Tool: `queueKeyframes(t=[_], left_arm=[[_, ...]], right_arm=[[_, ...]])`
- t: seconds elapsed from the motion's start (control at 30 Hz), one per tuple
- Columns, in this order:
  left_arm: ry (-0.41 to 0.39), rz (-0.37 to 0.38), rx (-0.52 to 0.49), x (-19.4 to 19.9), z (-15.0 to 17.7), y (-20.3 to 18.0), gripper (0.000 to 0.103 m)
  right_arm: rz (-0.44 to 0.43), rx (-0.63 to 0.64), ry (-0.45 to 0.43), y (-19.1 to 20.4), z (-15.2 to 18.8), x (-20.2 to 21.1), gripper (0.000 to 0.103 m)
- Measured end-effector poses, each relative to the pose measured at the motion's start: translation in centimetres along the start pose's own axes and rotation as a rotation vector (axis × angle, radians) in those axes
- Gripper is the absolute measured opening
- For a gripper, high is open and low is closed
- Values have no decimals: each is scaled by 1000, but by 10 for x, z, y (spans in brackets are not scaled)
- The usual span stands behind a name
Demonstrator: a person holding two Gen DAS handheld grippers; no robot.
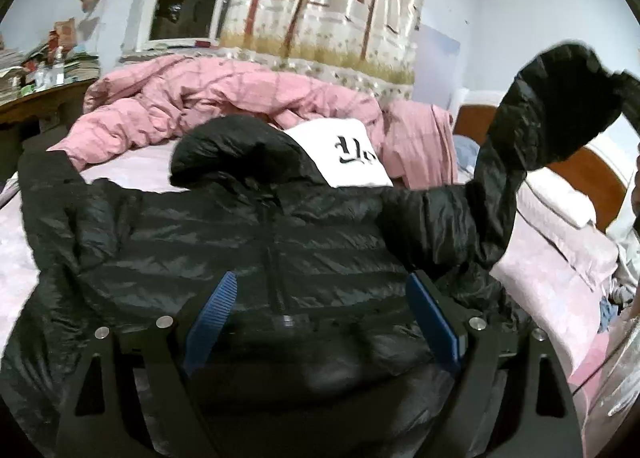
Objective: Fold large clothes
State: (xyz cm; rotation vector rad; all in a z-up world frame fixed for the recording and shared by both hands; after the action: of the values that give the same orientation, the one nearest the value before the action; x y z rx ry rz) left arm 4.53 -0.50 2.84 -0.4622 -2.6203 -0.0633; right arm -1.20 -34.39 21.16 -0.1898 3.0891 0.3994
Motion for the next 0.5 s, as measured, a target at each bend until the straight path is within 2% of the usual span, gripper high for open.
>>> queueKeyframes(t=[0.1, 0.2, 0.3, 0.4, 0.5], left_arm=[[-37, -1, 24, 18, 0, 13, 86], [-80, -14, 43, 39, 1, 27, 86], [-103, -39, 34, 54, 2, 39, 90], [-104, -88, 14, 62, 7, 51, 92], [-91, -129, 28, 63, 14, 65, 92]], right_arm=[[-85, 131, 0, 57, 1, 3, 5], [-181, 195, 83, 108, 15, -16, 5], [-243, 223, 161, 151, 38, -37, 5], [-294, 192, 237, 179, 71, -63, 5], [-348, 69, 319, 185, 110, -94, 5]])
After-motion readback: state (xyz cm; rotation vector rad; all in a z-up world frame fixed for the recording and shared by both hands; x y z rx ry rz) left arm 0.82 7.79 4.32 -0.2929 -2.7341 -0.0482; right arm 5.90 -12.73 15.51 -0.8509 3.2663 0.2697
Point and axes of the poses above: each gripper's, at about its wrist camera, not at the fingertips, and x roughly against the way its jaws point, y to its left, z to its underside, the point moved 2 cm from there along -x, roughly the way its jaws point, and after that the axes turned 10 degrees about -x, right-handed, at the moved point
